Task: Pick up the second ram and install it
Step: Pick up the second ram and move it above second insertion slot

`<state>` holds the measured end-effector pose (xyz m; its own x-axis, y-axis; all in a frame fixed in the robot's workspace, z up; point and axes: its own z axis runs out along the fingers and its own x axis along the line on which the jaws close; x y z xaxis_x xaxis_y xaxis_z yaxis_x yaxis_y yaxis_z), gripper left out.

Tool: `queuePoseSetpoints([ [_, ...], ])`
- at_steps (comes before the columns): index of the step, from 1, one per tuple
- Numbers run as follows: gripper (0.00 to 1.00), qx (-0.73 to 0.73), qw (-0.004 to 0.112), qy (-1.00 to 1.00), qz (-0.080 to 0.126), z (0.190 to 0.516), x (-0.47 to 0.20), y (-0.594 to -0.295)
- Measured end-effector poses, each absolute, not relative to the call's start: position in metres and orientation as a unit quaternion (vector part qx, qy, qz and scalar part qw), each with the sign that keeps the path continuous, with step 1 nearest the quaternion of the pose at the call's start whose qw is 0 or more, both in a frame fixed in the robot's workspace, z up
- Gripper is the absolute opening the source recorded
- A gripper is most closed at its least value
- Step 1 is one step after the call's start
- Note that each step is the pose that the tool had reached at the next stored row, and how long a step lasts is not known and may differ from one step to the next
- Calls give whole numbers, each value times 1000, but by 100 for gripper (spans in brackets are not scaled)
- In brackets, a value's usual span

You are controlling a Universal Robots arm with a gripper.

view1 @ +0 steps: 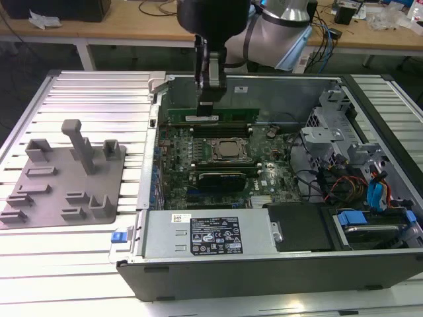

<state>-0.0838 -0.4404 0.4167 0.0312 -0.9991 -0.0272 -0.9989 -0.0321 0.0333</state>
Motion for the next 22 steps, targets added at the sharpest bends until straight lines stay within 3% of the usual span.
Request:
queuePoseSetpoints([
  [7, 9, 718, 13, -696, -32, 399, -58, -435],
  [22, 9, 718, 14, -696, -33, 382, -57, -427],
])
